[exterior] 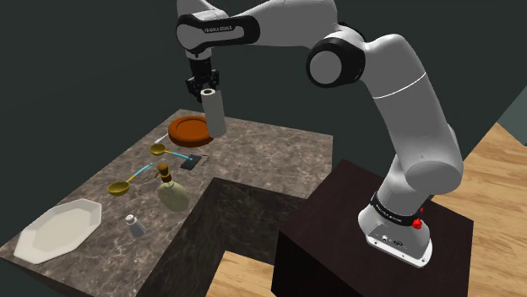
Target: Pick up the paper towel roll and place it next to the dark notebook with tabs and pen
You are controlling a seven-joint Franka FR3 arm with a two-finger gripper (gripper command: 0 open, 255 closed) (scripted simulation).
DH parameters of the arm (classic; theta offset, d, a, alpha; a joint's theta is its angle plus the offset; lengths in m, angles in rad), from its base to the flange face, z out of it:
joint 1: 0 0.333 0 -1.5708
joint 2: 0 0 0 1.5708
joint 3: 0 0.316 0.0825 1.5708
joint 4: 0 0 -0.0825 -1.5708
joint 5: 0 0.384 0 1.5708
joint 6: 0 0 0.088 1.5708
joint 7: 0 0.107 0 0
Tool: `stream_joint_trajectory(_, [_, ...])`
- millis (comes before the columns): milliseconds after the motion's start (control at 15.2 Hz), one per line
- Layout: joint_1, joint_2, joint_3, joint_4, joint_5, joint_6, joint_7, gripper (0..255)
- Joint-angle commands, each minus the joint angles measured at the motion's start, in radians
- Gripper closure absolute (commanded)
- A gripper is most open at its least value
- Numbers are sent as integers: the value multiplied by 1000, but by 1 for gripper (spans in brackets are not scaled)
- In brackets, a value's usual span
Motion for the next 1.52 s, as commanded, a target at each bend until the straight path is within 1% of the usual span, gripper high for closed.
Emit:
stream_joint_trajectory(0, [1, -3, 0, -33, 0, 30, 2, 255])
stream_joint_trajectory(660, [1, 6, 0, -152, -2, 158, 9, 255])
stream_joint_trajectory(1452, [1, 53, 0, -234, -4, 287, 16, 255])
